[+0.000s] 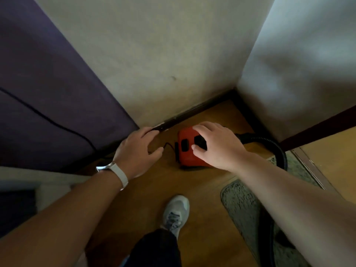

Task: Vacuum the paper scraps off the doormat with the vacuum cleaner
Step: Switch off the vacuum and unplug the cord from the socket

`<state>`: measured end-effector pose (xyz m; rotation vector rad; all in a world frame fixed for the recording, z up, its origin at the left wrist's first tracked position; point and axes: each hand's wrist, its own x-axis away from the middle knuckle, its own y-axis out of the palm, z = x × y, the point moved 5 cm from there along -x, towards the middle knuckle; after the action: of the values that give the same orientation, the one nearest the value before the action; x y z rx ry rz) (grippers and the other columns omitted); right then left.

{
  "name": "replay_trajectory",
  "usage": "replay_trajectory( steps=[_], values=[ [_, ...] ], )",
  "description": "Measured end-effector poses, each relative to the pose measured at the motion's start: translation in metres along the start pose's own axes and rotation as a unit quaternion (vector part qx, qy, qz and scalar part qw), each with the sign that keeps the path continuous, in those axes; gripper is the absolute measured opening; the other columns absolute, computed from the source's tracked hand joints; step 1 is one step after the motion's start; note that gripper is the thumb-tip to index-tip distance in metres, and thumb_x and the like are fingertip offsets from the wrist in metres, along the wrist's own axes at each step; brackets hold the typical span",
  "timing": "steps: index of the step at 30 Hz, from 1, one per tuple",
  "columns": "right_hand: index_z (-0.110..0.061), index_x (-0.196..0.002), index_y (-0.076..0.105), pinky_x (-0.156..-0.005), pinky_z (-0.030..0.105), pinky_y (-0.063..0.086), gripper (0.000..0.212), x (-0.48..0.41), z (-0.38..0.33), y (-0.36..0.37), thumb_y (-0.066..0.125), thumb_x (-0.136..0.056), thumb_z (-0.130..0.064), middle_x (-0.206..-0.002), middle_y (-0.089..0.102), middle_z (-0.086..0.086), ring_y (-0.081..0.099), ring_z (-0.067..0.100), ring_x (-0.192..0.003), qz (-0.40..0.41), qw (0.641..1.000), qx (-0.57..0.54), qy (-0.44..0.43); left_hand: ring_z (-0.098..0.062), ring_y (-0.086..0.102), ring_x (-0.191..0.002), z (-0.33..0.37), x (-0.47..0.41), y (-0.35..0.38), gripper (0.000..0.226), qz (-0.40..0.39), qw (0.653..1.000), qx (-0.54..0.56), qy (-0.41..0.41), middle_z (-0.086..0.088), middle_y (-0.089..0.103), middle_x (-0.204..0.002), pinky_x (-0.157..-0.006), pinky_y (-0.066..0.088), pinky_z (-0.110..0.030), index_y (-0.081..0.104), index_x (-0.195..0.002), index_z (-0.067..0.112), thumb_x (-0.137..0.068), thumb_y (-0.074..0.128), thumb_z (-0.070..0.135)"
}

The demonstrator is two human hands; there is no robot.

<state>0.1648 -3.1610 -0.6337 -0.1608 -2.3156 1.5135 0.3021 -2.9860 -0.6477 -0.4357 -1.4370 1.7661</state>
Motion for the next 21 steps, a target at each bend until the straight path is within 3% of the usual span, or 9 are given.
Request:
replay_trajectory(
  steps=[9,14,21],
  values=[
    [-0.026,-0.151,0.034,-0.113,0.035,0.032,0.061,0.024,-0.138,-0.115,0.044,-0.098,-0.054,-0.154,0.038,-0.004,0.036,0.019,-0.141,-0.015,0.997,0.032,-0.063,-0.016,0.048,-0.126,-0.035,0.106,-0.162,0.047,0.067,0.994,-0.013,-0.088,0.007,0.052,-0.140,-0.099,0.043,-0.036,0.054,-0.138,0.026,-0.095,0.053,0.045],
    [-0.028,-0.151,0.034,-0.110,0.033,0.035,0.061,0.035,-0.201,-0.150,0.047,-0.097,-0.055,-0.154,0.037,-0.007,0.039,0.018,-0.138,-0.024,0.995,0.024,-0.089,-0.018,0.052,-0.122,-0.055,0.145,-0.217,0.045,0.105,0.984,0.051,-0.136,0.004,0.058,-0.134,-0.097,0.046,-0.038,0.057,-0.134,0.025,-0.093,0.057,0.044],
    [-0.022,-0.146,0.042,-0.100,0.037,0.045,0.057,-0.005,-0.270,-0.170,0.049,-0.097,-0.050,-0.145,0.047,-0.003,0.047,0.019,-0.128,-0.019,0.995,-0.060,-0.076,-0.020,0.053,-0.122,-0.099,0.141,-0.260,0.052,0.087,0.969,0.129,-0.192,0.004,0.057,-0.136,-0.100,0.047,-0.042,0.053,-0.137,0.030,-0.090,0.053,0.052]
  ],
)
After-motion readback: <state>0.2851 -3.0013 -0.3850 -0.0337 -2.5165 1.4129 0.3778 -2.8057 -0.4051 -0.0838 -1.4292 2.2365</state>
